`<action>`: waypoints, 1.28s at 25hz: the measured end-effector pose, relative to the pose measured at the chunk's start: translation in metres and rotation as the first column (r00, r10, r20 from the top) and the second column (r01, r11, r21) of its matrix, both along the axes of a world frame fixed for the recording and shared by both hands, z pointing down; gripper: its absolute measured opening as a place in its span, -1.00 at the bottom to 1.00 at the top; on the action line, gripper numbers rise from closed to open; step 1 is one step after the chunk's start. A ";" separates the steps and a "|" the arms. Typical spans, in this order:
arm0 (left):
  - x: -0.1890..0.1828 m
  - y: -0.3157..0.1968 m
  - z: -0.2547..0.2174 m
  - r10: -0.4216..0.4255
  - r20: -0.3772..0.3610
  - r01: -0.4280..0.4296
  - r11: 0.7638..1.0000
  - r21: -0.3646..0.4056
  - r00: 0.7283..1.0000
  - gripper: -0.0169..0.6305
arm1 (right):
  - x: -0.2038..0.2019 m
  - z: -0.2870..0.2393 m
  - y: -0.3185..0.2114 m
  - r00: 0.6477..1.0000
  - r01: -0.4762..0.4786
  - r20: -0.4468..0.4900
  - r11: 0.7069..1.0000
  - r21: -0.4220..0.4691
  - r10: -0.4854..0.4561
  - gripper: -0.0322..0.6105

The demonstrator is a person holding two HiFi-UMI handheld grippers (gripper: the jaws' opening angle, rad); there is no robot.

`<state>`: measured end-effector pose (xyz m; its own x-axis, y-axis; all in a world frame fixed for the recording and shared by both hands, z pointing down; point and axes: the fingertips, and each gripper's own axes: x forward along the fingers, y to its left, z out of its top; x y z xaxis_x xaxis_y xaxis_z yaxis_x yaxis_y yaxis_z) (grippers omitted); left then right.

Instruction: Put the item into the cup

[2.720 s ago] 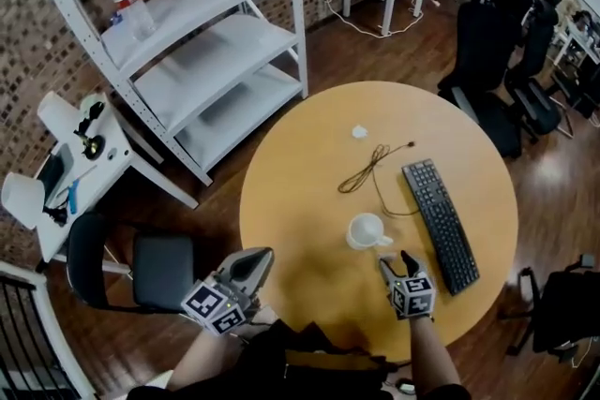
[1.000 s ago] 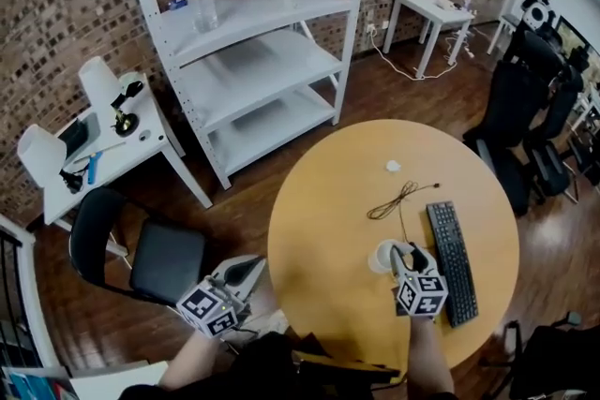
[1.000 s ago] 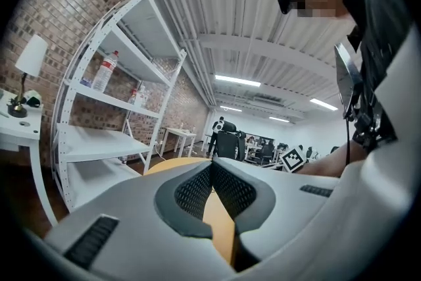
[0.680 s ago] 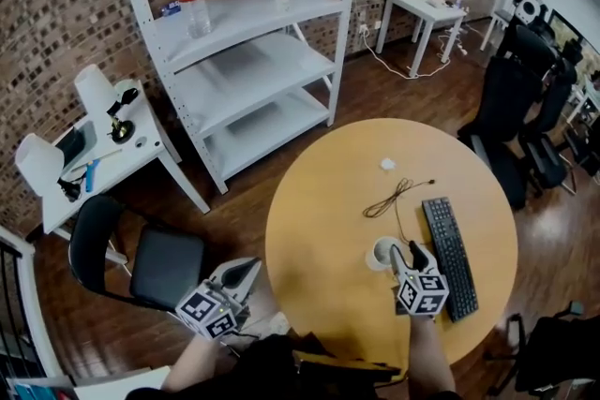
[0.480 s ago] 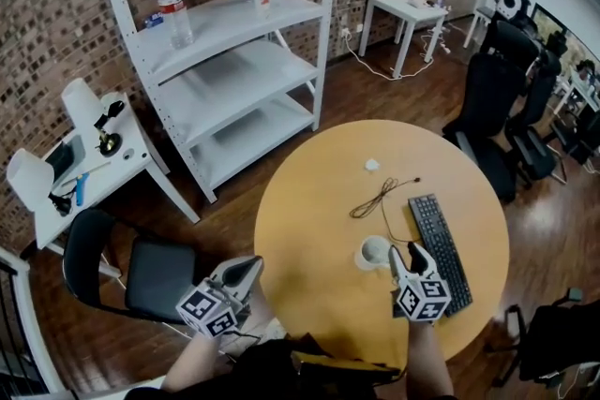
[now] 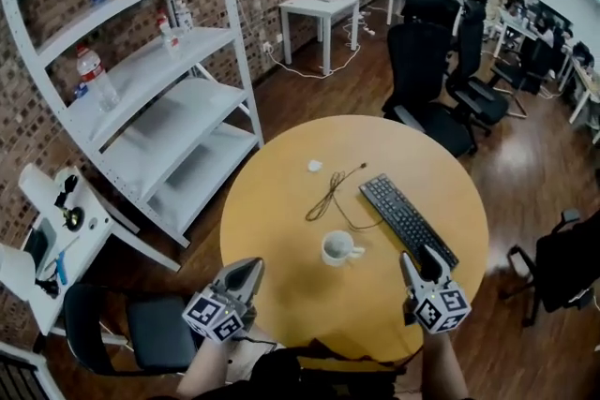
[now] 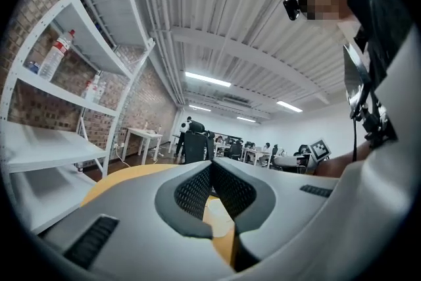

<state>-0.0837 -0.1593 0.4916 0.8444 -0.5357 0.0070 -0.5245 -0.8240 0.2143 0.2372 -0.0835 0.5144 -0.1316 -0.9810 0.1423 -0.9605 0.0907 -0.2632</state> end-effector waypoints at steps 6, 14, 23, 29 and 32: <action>0.037 -0.003 -0.009 0.086 -0.006 -0.086 0.996 0.016 0.996 -0.96 | 0.042 0.000 0.048 0.988 -0.153 0.037 0.987 0.039 0.152 -0.26; 0.052 -0.001 -0.003 0.118 -0.007 -0.118 0.993 0.007 0.993 -0.96 | 0.068 0.002 0.092 0.949 -0.313 -0.022 0.949 0.048 0.314 -0.88; 0.049 -0.001 0.000 0.098 -0.015 -0.098 0.995 -0.007 0.995 -0.96 | 0.050 0.005 0.079 0.969 -0.248 -0.003 0.968 0.024 0.248 -0.88; 0.038 -0.007 0.001 0.062 -0.022 -0.062 0.998 -0.013 0.998 -0.96 | 0.048 0.001 0.070 0.975 -0.218 -0.028 0.975 0.037 0.219 -0.88; 0.035 -0.010 0.002 0.055 -0.025 -0.056 0.998 -0.020 0.998 -0.96 | 0.051 0.001 0.070 0.974 -0.225 -0.027 0.974 0.038 0.226 -0.88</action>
<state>-0.0483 -0.1694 0.4931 0.8729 -0.4880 -0.0038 -0.4724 -0.8470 0.2439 0.2883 -0.0139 0.5155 0.0971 -0.9893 0.1089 -0.9649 -0.1204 -0.2333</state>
